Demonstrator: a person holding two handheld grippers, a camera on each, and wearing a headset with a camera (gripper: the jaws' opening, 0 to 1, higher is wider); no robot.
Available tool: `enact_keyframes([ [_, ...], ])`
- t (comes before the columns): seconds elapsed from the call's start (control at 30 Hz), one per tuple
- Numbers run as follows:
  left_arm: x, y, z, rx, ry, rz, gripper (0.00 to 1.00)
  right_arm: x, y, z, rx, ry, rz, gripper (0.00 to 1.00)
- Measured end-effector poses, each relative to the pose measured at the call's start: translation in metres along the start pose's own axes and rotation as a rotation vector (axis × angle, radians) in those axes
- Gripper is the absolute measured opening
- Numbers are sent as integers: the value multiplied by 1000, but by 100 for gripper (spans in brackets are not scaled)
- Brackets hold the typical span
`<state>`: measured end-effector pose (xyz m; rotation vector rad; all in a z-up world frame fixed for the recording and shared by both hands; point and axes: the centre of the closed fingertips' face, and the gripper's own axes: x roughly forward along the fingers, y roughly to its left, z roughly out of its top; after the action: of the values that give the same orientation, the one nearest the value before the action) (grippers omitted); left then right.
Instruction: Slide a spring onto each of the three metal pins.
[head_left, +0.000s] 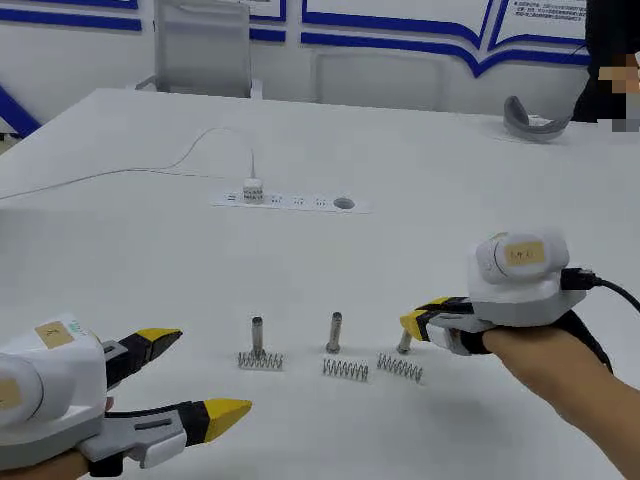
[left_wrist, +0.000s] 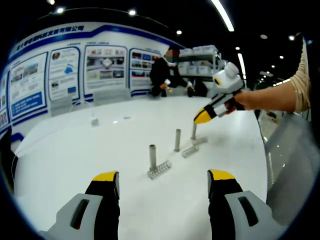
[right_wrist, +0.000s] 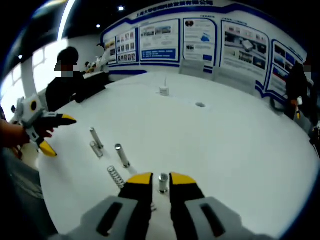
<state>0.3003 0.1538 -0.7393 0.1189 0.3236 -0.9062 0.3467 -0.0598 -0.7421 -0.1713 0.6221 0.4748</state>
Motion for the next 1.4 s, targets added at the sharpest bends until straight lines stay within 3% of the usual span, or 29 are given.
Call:
enact_keyframes([
  [0.3, 2, -2, 0, 3, 2, -7, 73, -14, 8, -5, -44, -1, 31, 14],
  [0.47, 2, -3, 1, 4, 3, -9, 73, -15, 20, -10, -77, 14, 76, 14],
  [0.9, -1, -2, -1, 2, 10, 1, 73, 8, 42, -20, -175, 96, 178, 12],
  [1.4, -3, -2, -2, -2, 15, 9, 73, 26, 41, -35, -292, 206, 221, 11],
])
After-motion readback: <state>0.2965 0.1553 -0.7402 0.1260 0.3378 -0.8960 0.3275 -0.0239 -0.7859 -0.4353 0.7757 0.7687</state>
